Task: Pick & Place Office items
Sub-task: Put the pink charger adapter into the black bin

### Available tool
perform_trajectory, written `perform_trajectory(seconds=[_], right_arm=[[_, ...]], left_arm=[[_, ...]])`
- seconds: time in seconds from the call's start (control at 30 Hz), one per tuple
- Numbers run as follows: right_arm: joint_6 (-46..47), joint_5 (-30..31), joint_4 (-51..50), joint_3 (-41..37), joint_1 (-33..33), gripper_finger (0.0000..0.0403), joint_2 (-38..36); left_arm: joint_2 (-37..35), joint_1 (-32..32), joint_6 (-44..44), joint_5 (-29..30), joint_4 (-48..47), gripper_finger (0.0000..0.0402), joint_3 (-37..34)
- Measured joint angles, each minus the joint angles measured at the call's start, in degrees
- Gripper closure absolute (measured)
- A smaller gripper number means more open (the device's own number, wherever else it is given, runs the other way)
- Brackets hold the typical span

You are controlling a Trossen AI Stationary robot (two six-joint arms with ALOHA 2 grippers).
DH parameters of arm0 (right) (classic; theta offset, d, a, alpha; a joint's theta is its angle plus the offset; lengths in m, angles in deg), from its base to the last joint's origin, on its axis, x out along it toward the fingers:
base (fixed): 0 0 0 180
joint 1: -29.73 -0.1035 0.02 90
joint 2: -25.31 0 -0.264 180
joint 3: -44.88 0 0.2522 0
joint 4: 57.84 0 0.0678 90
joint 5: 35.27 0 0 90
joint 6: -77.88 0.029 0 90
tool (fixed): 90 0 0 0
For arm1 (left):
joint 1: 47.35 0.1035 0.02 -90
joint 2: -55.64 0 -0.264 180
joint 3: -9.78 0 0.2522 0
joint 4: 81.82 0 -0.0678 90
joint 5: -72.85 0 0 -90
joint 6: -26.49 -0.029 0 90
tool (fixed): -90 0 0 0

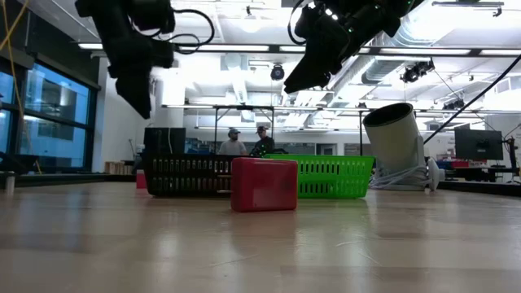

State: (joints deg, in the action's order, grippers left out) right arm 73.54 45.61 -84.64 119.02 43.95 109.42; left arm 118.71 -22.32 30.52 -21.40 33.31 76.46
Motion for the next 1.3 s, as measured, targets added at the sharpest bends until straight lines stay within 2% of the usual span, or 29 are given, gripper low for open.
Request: perform_trajectory(seconds=[0.1,0.3,0.47,0.63,1.0,1.3], right_arm=[[0.0,0.0,0.0,0.0,0.0,0.0257,0.0],[0.0,0.0,0.0,0.0,0.0,0.0257,0.0],[0.0,0.0,0.0,0.0,0.0,0.0257,0.0],[0.0,0.0,0.0,0.0,0.0,0.0257,0.0],[0.0,0.0,0.0,0.0,0.0,0.0257,0.0],[0.0,0.0,0.0,0.0,0.0,0.0257,0.0]], left_arm=[[0.0,3.4,-3.5,-3.3,-2.2,0.0188,0.0],[0.6,8.9,-11.6,-3.5,-4.8,0.0188,0.0],[0.5,10.3,-17.9,-3.4,-4.6,0.0188,-0.1],[1.7,10.0,-16.5,-2.0,-4.0,0.0188,-1.9],[9.2,10.8,-14.1,-1.6,0.9,0.0185,-3.5],[11.1,12.6,-15.7,-1.7,2.6,0.0139,-3.5]])
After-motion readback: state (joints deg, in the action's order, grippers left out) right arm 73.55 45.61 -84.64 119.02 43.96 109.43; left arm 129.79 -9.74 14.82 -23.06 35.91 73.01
